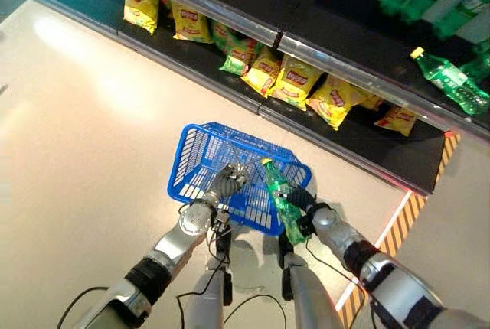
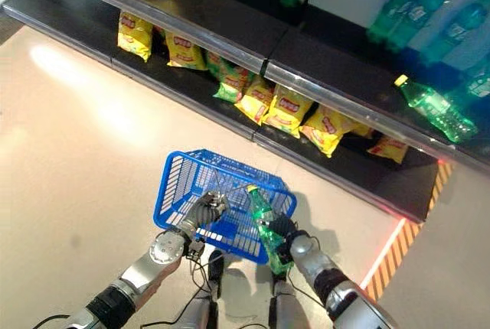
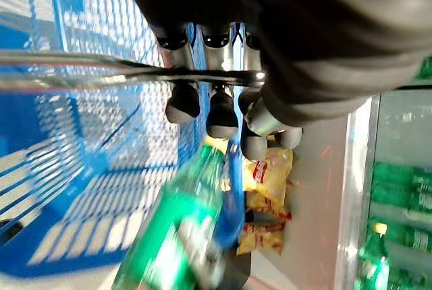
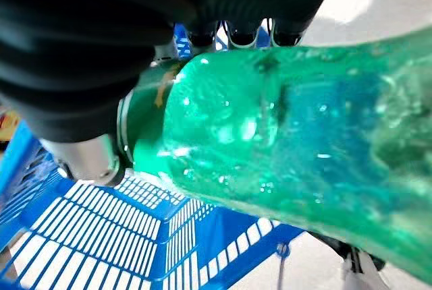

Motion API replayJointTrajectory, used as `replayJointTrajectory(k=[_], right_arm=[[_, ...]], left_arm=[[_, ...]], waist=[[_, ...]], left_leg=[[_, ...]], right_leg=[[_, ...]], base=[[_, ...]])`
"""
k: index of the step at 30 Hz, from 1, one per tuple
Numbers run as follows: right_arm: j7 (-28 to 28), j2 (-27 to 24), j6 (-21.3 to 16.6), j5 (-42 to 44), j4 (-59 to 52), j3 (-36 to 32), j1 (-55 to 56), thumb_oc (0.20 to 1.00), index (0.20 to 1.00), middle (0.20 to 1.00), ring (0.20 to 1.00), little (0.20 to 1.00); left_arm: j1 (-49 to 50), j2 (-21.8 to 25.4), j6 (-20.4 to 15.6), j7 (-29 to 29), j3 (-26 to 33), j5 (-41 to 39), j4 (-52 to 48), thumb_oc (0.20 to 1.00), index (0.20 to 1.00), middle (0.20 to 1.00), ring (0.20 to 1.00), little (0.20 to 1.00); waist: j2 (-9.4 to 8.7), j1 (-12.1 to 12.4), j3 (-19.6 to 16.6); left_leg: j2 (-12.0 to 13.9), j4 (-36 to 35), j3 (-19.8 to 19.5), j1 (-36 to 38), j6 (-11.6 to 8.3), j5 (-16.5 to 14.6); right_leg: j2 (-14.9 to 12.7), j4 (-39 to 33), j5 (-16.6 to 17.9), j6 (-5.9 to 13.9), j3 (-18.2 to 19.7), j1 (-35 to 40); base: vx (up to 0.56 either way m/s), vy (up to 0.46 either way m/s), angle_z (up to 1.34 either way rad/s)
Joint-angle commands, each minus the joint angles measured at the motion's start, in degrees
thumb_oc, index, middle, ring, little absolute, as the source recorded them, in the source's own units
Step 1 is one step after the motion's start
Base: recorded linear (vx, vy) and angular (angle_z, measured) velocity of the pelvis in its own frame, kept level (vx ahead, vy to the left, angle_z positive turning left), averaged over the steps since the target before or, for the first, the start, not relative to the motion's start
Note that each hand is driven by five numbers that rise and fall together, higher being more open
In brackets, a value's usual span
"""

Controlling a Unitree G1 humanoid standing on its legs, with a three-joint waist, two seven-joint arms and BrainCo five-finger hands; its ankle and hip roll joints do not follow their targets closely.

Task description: Pick up the snacks into the basket

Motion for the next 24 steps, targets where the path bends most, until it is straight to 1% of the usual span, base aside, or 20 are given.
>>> replayJointTrajectory(k=[1, 4, 6, 7, 8, 10, 13, 18, 24], right_arm=[[-0.7, 1.1, -2.5, 4.1, 1.3, -1.3, -4.3, 0.2, 0.2, 0.2, 0.2, 0.2], [-1.5, 2.4, -2.2, 6.0, 5.4, -2.5, -7.3, 0.2, 0.2, 0.2, 0.2, 0.2], [-1.4, 2.6, -1.7, 6.6, 8.4, -3.4, -8.5, 0.2, 0.2, 0.2, 0.2, 0.2], [-1.4, 2.5, -1.7, 6.6, 8.4, -3.4, -8.6, 0.2, 0.2, 0.2, 0.2, 0.2], [-1.7, 2.5, -1.5, 6.5, 9.9, -3.8, -9.9, 0.2, 0.2, 0.2, 0.2, 0.2], [-1.8, 2.9, -1.2, 6.0, 11.4, -3.7, -10.6, 0.2, 0.2, 0.2, 0.2, 0.2], [-2.0, 3.4, -1.1, 5.7, 12.1, -3.8, -11.1, 0.2, 0.2, 0.2, 0.2, 0.2], [-2.7, 4.2, -0.9, 3.9, 12.6, -2.7, -12.6, 0.2, 0.2, 0.2, 0.2, 0.2], [-3.1, 3.6, -1.0, 5.5, 13.1, -3.9, -15.0, 0.2, 0.2, 0.2, 0.2, 0.2]], left_arm=[[-3.2, -4.1, -5.0, -1.9, -2.1, -3.1, -11.4, 0.2, 0.2, 0.2, 0.2, 0.2], [-4.9, -4.9, -5.0, -2.4, -3.6, -4.3, -13.0, 0.2, 0.2, 0.2, 0.2, 0.2], [-6.0, -5.4, -5.0, -3.7, -5.3, -5.6, -15.0, 0.2, 0.2, 0.2, 0.2, 0.2], [-6.1, -5.4, -5.0, -3.7, -5.3, -5.6, -15.0, 0.2, 0.2, 0.2, 0.2, 0.2], [-7.3, -5.6, -5.4, -4.7, -6.6, -6.7, -16.3, 0.2, 0.2, 0.2, 0.2, 0.2], [-8.1, -6.4, -5.4, -5.2, -7.7, -7.8, -17.3, 0.2, 0.2, 0.2, 0.2, 0.2], [-9.1, -7.5, -5.4, -5.9, -8.6, -9.8, -19.2, 0.2, 0.2, 0.2, 0.2, 0.2], [-9.9, -9.3, -5.4, -6.5, -9.7, -13.4, -21.9, 0.2, 0.2, 0.2, 0.2, 0.2], [-8.9, -10.1, -4.1, -7.7, -11.3, -17.5, -22.3, 0.2, 0.2, 0.2, 0.2, 0.2]], waist=[[3.42, 1.1, -2.9], [4.88, 1.7, -2.7], [5.97, 2.2, -2.6], [5.99, 2.1, -2.6], [6.7, 2.4, -2.4], [7.32, 2.6, -2.4], [7.94, 2.9, -2.4], [8.45, 3.0, -2.1], [9.1, 3.3, -1.8]], left_leg=[[-1.7, 4.4, -1.3, -0.7, -1.14, -6.4], [-1.9, 3.6, -2.3, -0.7, -1.44, -5.6], [-2.1, 3.1, -3.0, -0.8, -1.62, -5.2], [-2.1, 3.1, -3.1, -0.8, -1.62, -5.2], [-2.3, 3.1, -3.6, -0.9, -1.73, -4.9], [-2.4, 2.6, -4.2, -0.9, -1.83, -4.5], [-2.6, 2.1, -4.9, -1.1, -2.03, -4.1], [-2.7, 1.7, -5.4, -1.3, -2.28, -3.7], [-3.1, 1.7, -6.0, -1.5, -2.45, -3.5]], right_leg=[[0.4, 0.6, -1.0, 2.89, -0.1, -0.9], [0.2, 0.8, -1.3, 2.66, -0.9, -0.9], [0.0, 1.0, -1.7, 2.52, -1.5, -0.9], [0.0, 1.0, -1.7, 2.52, -1.5, -0.9], [-0.1, 1.5, -2.0, 2.36, -1.9, -1.1], [-0.2, 1.6, -2.2, 2.26, -2.3, -1.1], [-0.3, 1.8, -2.5, 2.22, -2.7, -1.1], [-0.5, 2.0, -2.7, 2.03, -3.2, -1.3], [-0.8, 2.3, -2.9, 1.83, -3.8, -1.4]], base=[[-0.01, -0.087, 0.14], [-0.02, -0.054, 0.25], [-0.02, -0.053, 0.2], [-0.02, -0.041, 0.16], [-0.01, -0.032, 0.18], [-0.01, -0.043, 0.26], [-0.01, -0.034, 0.13], [0.0, -0.022, 0.09], [0.01, -0.014, 0.08]])
